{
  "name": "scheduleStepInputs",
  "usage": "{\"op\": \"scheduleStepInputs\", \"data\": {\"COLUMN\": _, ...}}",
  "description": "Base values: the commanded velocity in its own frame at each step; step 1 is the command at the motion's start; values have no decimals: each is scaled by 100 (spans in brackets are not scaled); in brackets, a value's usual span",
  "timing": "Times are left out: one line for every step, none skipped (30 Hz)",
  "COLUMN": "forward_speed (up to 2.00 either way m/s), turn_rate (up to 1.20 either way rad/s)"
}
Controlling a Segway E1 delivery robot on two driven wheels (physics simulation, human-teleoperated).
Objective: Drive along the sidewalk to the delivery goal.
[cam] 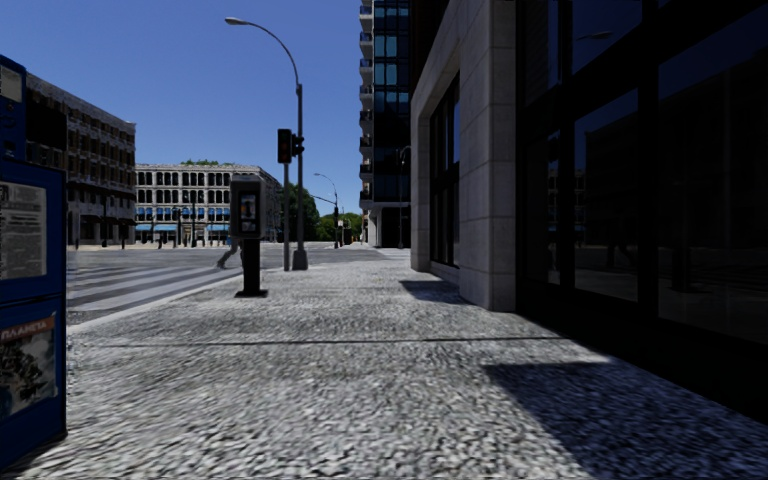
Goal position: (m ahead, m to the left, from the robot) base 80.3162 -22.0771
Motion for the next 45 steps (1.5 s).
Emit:
{"op": "scheduleStepInputs", "data": {"forward_speed": 200, "turn_rate": 0}}
{"op": "scheduleStepInputs", "data": {"forward_speed": 200, "turn_rate": 0}}
{"op": "scheduleStepInputs", "data": {"forward_speed": 200, "turn_rate": 0}}
{"op": "scheduleStepInputs", "data": {"forward_speed": 200, "turn_rate": 0}}
{"op": "scheduleStepInputs", "data": {"forward_speed": 200, "turn_rate": 0}}
{"op": "scheduleStepInputs", "data": {"forward_speed": 200, "turn_rate": 0}}
{"op": "scheduleStepInputs", "data": {"forward_speed": 200, "turn_rate": 0}}
{"op": "scheduleStepInputs", "data": {"forward_speed": 200, "turn_rate": 0}}
{"op": "scheduleStepInputs", "data": {"forward_speed": 200, "turn_rate": 0}}
{"op": "scheduleStepInputs", "data": {"forward_speed": 200, "turn_rate": 0}}
{"op": "scheduleStepInputs", "data": {"forward_speed": 200, "turn_rate": 0}}
{"op": "scheduleStepInputs", "data": {"forward_speed": 200, "turn_rate": 0}}
{"op": "scheduleStepInputs", "data": {"forward_speed": 200, "turn_rate": 0}}
{"op": "scheduleStepInputs", "data": {"forward_speed": 200, "turn_rate": 0}}
{"op": "scheduleStepInputs", "data": {"forward_speed": 200, "turn_rate": 0}}
{"op": "scheduleStepInputs", "data": {"forward_speed": 200, "turn_rate": 0}}
{"op": "scheduleStepInputs", "data": {"forward_speed": 200, "turn_rate": 0}}
{"op": "scheduleStepInputs", "data": {"forward_speed": 200, "turn_rate": 0}}
{"op": "scheduleStepInputs", "data": {"forward_speed": 200, "turn_rate": 0}}
{"op": "scheduleStepInputs", "data": {"forward_speed": 200, "turn_rate": 0}}
{"op": "scheduleStepInputs", "data": {"forward_speed": 200, "turn_rate": 0}}
{"op": "scheduleStepInputs", "data": {"forward_speed": 200, "turn_rate": 0}}
{"op": "scheduleStepInputs", "data": {"forward_speed": 200, "turn_rate": 0}}
{"op": "scheduleStepInputs", "data": {"forward_speed": 200, "turn_rate": 0}}
{"op": "scheduleStepInputs", "data": {"forward_speed": 200, "turn_rate": 0}}
{"op": "scheduleStepInputs", "data": {"forward_speed": 200, "turn_rate": 0}}
{"op": "scheduleStepInputs", "data": {"forward_speed": 200, "turn_rate": 0}}
{"op": "scheduleStepInputs", "data": {"forward_speed": 200, "turn_rate": 0}}
{"op": "scheduleStepInputs", "data": {"forward_speed": 200, "turn_rate": 0}}
{"op": "scheduleStepInputs", "data": {"forward_speed": 200, "turn_rate": 0}}
{"op": "scheduleStepInputs", "data": {"forward_speed": 200, "turn_rate": 0}}
{"op": "scheduleStepInputs", "data": {"forward_speed": 200, "turn_rate": 0}}
{"op": "scheduleStepInputs", "data": {"forward_speed": 200, "turn_rate": 0}}
{"op": "scheduleStepInputs", "data": {"forward_speed": 200, "turn_rate": 0}}
{"op": "scheduleStepInputs", "data": {"forward_speed": 200, "turn_rate": 0}}
{"op": "scheduleStepInputs", "data": {"forward_speed": 200, "turn_rate": 0}}
{"op": "scheduleStepInputs", "data": {"forward_speed": 200, "turn_rate": 0}}
{"op": "scheduleStepInputs", "data": {"forward_speed": 200, "turn_rate": 0}}
{"op": "scheduleStepInputs", "data": {"forward_speed": 200, "turn_rate": 0}}
{"op": "scheduleStepInputs", "data": {"forward_speed": 200, "turn_rate": 0}}
{"op": "scheduleStepInputs", "data": {"forward_speed": 200, "turn_rate": 0}}
{"op": "scheduleStepInputs", "data": {"forward_speed": 200, "turn_rate": 0}}
{"op": "scheduleStepInputs", "data": {"forward_speed": 200, "turn_rate": 0}}
{"op": "scheduleStepInputs", "data": {"forward_speed": 200, "turn_rate": 0}}
{"op": "scheduleStepInputs", "data": {"forward_speed": 200, "turn_rate": 0}}
